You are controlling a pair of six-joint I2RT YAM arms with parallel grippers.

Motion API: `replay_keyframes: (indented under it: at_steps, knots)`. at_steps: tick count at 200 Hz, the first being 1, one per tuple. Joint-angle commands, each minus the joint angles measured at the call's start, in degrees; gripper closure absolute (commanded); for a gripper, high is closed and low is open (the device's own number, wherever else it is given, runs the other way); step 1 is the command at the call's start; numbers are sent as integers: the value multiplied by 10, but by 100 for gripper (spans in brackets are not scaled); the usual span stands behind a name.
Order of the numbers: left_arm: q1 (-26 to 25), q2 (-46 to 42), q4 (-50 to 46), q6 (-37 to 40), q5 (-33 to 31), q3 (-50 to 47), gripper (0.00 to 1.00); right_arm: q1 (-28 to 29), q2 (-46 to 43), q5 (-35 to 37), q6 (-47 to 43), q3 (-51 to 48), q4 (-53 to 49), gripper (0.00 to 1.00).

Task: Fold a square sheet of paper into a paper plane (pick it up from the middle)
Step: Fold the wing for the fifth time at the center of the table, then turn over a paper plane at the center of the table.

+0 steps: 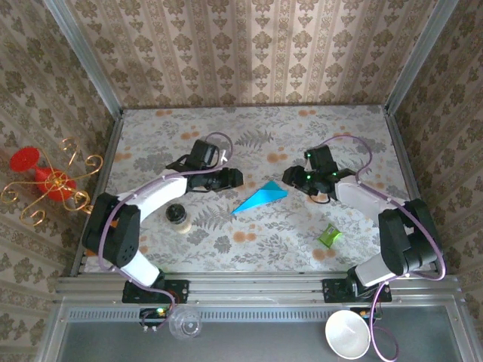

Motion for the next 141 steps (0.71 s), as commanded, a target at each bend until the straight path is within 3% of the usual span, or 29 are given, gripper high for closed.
replay_keyframes:
  at_steps: [1,35,83,141]
  knots:
    - [20,-23,-45,26,-56,-23,43,48,6,71,26,30,-116,38]
    - [42,-59,-51,53,-93,-59,25,122,51,118,92,69,-117,30]
    - [79,-81,-57,81,-102,-93,14,209,158,236,179,191,-217,27]
    - [99,-122,-73,116,-113,-122,7,234,213,297,244,249,-265,25]
